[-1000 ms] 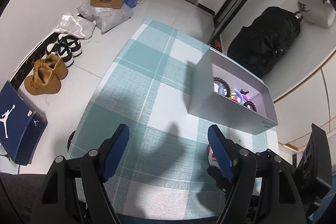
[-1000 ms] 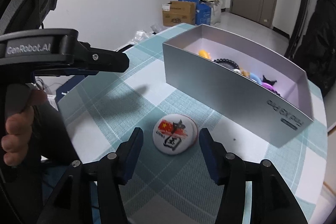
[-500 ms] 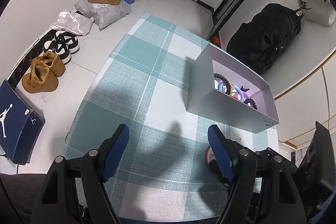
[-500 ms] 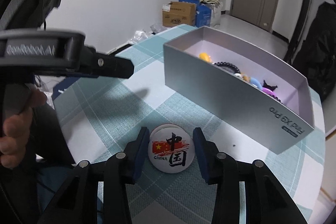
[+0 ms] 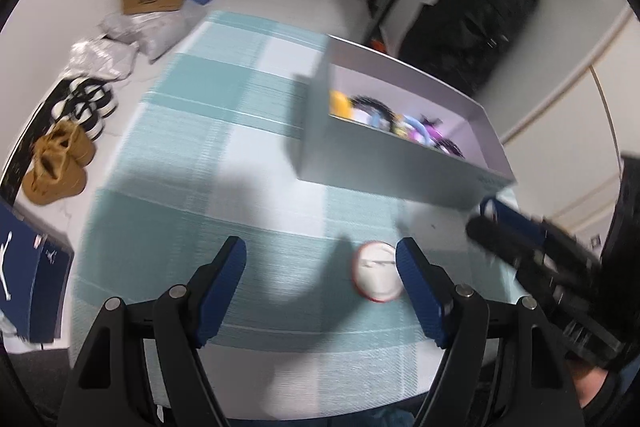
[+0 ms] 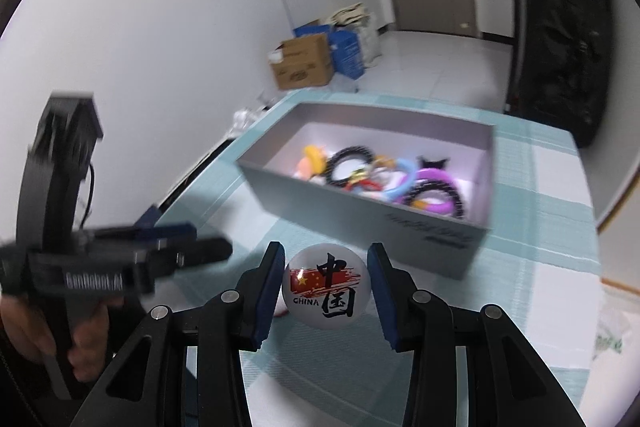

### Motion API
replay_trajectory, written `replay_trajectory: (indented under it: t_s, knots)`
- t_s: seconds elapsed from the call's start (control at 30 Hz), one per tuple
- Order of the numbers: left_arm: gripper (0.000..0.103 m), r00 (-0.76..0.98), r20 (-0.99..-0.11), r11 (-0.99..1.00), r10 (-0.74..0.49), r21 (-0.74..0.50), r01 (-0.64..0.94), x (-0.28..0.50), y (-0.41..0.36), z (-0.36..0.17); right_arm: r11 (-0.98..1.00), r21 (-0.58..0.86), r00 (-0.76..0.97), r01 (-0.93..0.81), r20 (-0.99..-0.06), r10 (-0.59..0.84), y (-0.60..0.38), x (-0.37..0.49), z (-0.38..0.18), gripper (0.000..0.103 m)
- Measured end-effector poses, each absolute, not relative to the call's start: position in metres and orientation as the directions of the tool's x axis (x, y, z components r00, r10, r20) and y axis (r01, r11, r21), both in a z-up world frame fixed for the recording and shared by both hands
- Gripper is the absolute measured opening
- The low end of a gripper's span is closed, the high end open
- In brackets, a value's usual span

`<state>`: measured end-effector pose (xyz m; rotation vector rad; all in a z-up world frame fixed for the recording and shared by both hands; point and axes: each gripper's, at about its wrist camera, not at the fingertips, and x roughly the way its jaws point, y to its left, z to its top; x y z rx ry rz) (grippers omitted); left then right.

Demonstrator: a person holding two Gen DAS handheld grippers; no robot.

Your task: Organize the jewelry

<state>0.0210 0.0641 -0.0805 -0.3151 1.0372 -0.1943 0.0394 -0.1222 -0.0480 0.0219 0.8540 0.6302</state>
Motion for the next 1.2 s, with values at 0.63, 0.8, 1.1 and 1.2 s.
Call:
replay_trajectory:
  t_s: [0.63, 0.8, 1.1, 1.2]
  knots:
    - [0.073, 0.464, -0.865, 0.979, -0.191, -0.136, 0.15, 0.019, 0.017, -0.091, 0.841, 0.314, 0.549, -0.44, -0.648, 0.528, -0.158, 0.046, -0.031, 0.041]
    - [0.061, 0.457, -0.882, 0.981, -0.114, -0.027, 0.194, 0.018, 0.001, -0.091, 0.844, 0.317, 0.557, -0.432, -0.642, 0.527, -0.161, 0.047, -0.029, 0.041]
    - [0.038, 0.434, -0.88, 0.968, -0.192, -0.098, 0.23, 0.017, 0.0, -0.087, 0.84, 0.341, 0.563, -0.423, -0.627, 0.538, -0.166, 0.051, -0.026, 0.041]
    - [0.038, 0.449, -0.871, 0.968, -0.198, -0.101, 0.23, 0.017, -0.001, -0.082, 0.835, 0.353, 0.562, -0.422, -0.621, 0.546, -0.167, 0.055, -0.025, 0.041]
